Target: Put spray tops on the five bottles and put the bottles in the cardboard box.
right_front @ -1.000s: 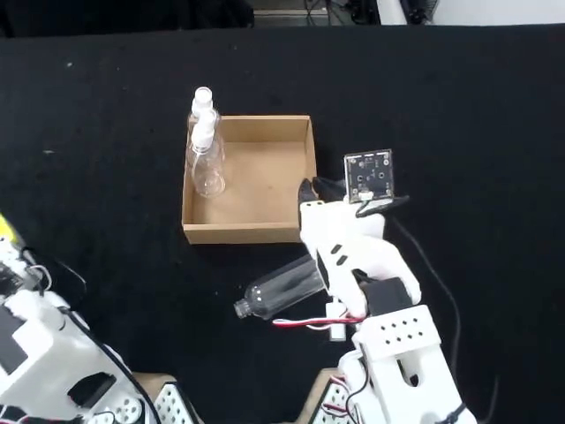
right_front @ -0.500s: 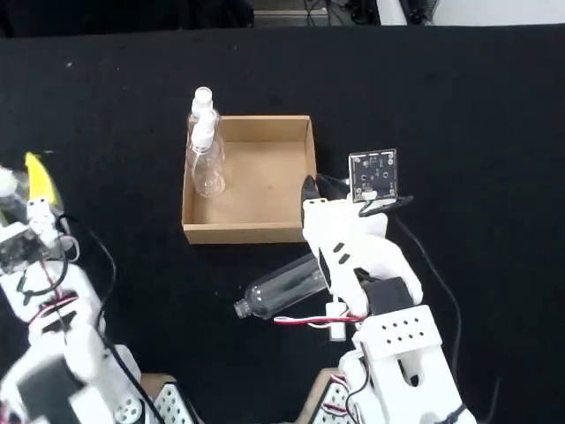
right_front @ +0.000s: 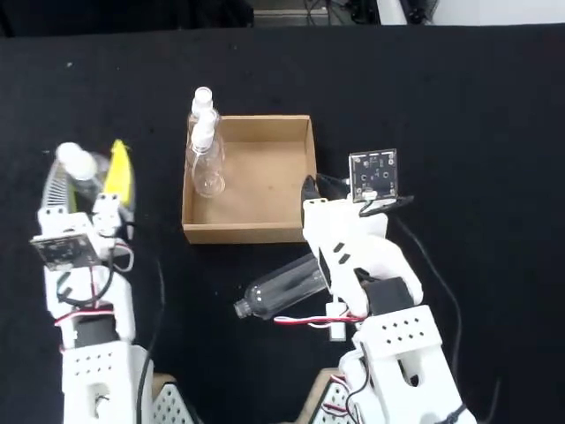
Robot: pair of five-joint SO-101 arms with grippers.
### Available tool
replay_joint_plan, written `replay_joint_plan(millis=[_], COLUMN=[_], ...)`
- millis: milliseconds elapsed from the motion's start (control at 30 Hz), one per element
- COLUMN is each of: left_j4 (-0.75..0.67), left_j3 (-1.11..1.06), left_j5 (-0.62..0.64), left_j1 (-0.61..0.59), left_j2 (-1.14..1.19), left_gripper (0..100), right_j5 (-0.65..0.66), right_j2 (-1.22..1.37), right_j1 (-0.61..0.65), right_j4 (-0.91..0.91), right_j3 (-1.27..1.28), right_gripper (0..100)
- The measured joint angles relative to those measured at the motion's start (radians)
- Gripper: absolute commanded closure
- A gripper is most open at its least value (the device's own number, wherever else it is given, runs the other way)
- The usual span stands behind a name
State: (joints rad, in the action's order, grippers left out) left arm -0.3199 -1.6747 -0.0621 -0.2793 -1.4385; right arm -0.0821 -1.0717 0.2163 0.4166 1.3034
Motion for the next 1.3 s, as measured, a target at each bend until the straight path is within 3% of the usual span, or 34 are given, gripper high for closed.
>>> replay_joint_plan(millis=[200, 333, 733, 933, 1300], left_j4=[0.321, 0.446, 0.462, 0.459, 0.296], left_j3=[0.0, 0.003, 0.003, 0.003, -0.005], left_j5=[0.054, 0.1, 0.11, 0.11, 0.11], left_j1=[0.135, 0.215, 0.385, 0.4, 0.4], left_j2=[-0.31, -0.353, -0.354, -0.354, -0.21], left_gripper=[97, 97, 97, 97, 97], right_j5=[0.0, 0.0, 0.0, 0.0, 0.0], right_j2=[0.0, 0.0, 0.0, 0.0, 0.0], right_j1=[0.0, 0.0, 0.0, 0.0, 0.0], right_j4=[0.0, 0.0, 0.0, 0.0, 0.0], right_j3=[0.0, 0.0, 0.0, 0.0, 0.0], right_gripper=[97.3, 97.3, 97.3, 97.3, 97.3])
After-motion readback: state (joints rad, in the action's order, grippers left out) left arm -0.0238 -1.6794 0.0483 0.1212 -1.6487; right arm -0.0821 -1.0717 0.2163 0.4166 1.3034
